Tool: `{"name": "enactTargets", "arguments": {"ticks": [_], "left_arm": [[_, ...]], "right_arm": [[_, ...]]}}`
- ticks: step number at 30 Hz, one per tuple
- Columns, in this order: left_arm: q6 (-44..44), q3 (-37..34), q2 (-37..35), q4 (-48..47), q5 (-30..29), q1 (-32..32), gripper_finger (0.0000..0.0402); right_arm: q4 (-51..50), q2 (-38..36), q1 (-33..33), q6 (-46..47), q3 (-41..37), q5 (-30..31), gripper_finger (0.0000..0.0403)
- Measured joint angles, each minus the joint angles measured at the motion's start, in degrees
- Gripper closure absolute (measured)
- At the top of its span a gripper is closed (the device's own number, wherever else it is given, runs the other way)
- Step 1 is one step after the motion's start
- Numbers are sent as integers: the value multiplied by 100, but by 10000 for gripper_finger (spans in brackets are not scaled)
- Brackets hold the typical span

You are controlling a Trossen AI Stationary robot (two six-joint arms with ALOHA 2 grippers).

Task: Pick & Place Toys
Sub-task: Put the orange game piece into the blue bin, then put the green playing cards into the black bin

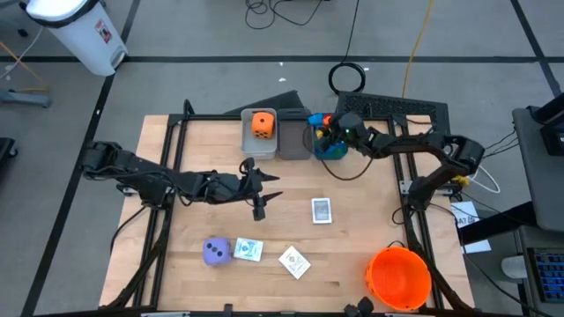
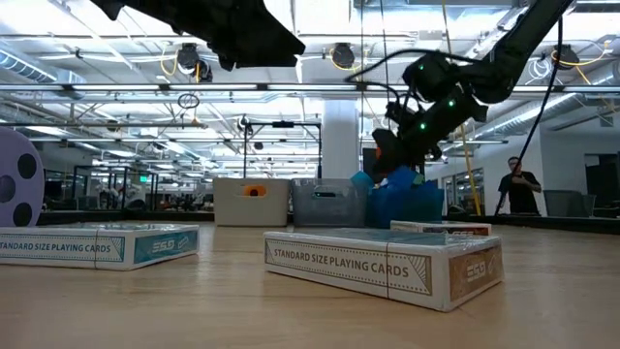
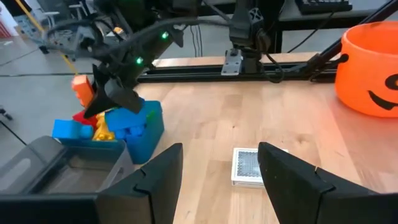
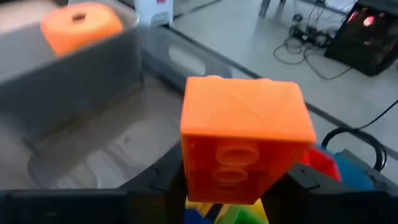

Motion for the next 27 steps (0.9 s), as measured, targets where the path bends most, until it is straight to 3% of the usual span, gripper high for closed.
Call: {"name": "enactTargets", "arguments": {"ticks": [6,11,16,27], "left_arm": [[2,0,0,-111,2,0,188],[2,0,0,-138,4,0,188],[2,0,0,-136,7,0,188],[-20,0,0,-164,13,0,188]], "right_arm": [[-6,75,64,22,-4,-19,183],[22,20,189,-31,1,-13,149],[9,-187,432,-238,-2,-15,140],[-58,-1365,1488,-628,2,-14,147]]}}
